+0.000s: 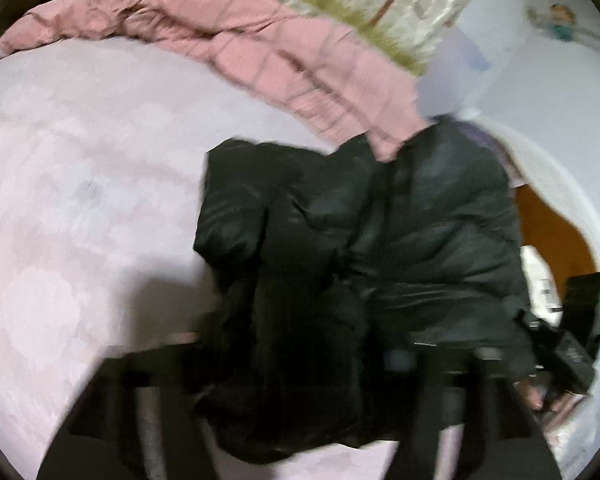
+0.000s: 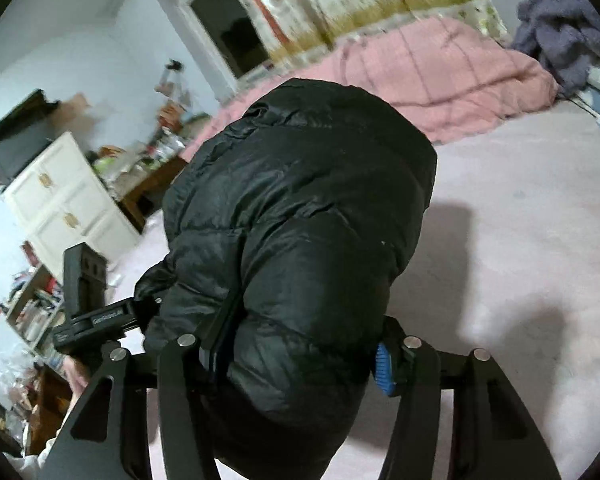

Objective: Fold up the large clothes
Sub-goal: 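Lift the jacket bundle off the bed with both tools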

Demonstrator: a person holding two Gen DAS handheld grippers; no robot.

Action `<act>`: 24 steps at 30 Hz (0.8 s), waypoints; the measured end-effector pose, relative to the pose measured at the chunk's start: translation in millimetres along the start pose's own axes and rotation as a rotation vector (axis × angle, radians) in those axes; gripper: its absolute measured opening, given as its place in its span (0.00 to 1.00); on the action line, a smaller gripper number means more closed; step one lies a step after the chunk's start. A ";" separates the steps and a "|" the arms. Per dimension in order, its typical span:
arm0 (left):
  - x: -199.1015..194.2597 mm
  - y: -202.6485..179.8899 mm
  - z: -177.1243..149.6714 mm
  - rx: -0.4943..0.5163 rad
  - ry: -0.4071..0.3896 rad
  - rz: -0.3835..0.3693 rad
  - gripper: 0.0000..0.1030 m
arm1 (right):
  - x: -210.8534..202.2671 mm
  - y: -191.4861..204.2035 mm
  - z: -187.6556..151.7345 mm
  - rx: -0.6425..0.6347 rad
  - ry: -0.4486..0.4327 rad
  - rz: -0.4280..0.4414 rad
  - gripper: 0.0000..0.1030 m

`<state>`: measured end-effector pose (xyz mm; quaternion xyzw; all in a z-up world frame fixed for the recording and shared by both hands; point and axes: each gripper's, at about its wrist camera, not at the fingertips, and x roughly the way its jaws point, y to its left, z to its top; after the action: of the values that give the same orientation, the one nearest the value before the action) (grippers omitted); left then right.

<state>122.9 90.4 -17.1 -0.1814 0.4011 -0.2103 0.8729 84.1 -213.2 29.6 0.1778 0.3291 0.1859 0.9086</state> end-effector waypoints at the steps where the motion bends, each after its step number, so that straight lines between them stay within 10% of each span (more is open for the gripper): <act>1: 7.9 2.9 -2.3 -0.007 0.031 0.006 0.92 | 2.6 -4.4 -2.2 0.017 0.004 -0.029 0.61; 4: 25.4 19.5 -8.7 -0.081 0.147 -0.066 1.00 | 9.1 -14.4 -8.4 0.038 0.024 -0.103 0.66; 14: 34.4 4.3 -21.4 -0.013 0.163 -0.056 0.99 | 39.4 -38.8 -17.6 0.090 0.207 0.010 0.90; 19: 24.9 -6.4 -19.2 -0.010 0.115 -0.131 0.47 | 31.4 -28.7 -17.8 0.049 0.142 -0.053 0.68; 24: 2.0 -40.8 -19.5 0.157 -0.018 -0.119 0.38 | 5.1 -10.3 -13.1 -0.025 -0.010 -0.118 0.53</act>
<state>99.9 52.0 -10.5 -0.1380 0.3641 -0.2910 0.8739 81.2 -217.2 12.9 0.1478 0.3323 0.1352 0.9217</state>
